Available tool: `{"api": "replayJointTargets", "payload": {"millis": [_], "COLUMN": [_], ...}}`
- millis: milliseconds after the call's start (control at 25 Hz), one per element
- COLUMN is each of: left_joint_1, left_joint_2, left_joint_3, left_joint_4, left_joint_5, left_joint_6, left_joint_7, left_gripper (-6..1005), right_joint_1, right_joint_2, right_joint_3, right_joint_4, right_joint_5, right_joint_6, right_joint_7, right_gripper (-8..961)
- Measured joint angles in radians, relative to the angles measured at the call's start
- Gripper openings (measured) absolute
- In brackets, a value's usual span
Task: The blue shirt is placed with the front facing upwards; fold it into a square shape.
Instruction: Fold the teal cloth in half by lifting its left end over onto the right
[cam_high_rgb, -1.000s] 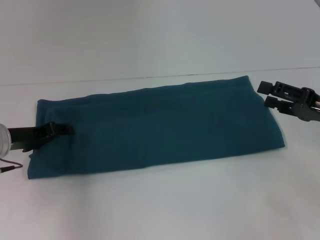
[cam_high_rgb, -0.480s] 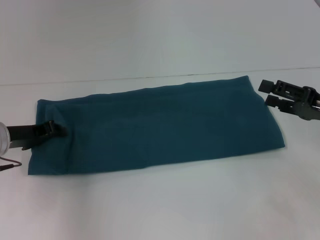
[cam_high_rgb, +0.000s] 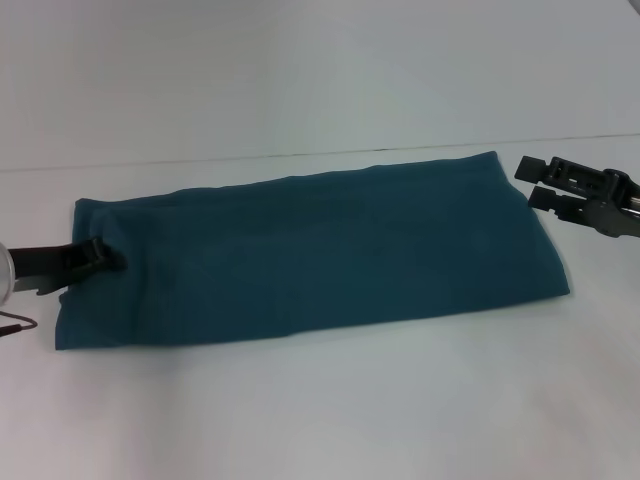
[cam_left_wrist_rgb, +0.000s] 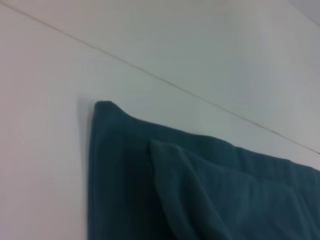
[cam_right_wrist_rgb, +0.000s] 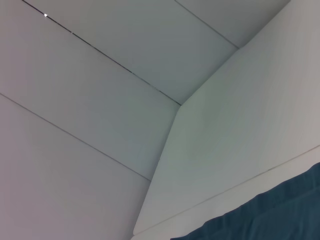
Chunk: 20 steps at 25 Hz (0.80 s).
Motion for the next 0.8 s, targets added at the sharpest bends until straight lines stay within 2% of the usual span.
{"api": "replayJointTargets", "payload": {"millis": [280, 440, 520, 600, 680, 800], "left_joint_1": [0.005, 0.023, 0.044, 0.076, 0.100, 0.103], "left_joint_2": [-0.005, -0.009, -0.021, -0.046, -0.071, -0.082], "left_joint_3": [0.001, -0.008, -0.029, -0.047, -0.049, -0.049], "left_joint_4": [0.016, 0.056, 0.107, 0.180, 0.237, 0.235], "left_joint_5": [0.027, 0.024, 0.014, -0.006, -0.027, -0.048], "left_joint_6": [-0.022, -0.023, -0.023, -0.020, -0.009, 0.010], "left_joint_7": [0.003, -0.004, -0.019, -0.031, -0.035, -0.038], "left_gripper": [106, 291, 408, 549, 588, 647], "right_joint_1": [-0.001, 0.000, -0.002, -0.004, -0.004, -0.004], "right_joint_2": [0.000, 0.000, 0.000, 0.000, 0.000, 0.000], "right_joint_3": [0.000, 0.000, 0.000, 0.002, 0.003, 0.005], "right_joint_4": [0.000, 0.000, 0.000, 0.000, 0.000, 0.000], "right_joint_5": [0.000, 0.000, 0.000, 0.000, 0.000, 0.000], "right_joint_6": [0.001, 0.003, 0.003, 0.003, 0.003, 0.003], "right_joint_7": [0.000, 0.000, 0.001, 0.003, 0.003, 0.003], "right_gripper": [891, 891, 891, 891, 891, 891]}}
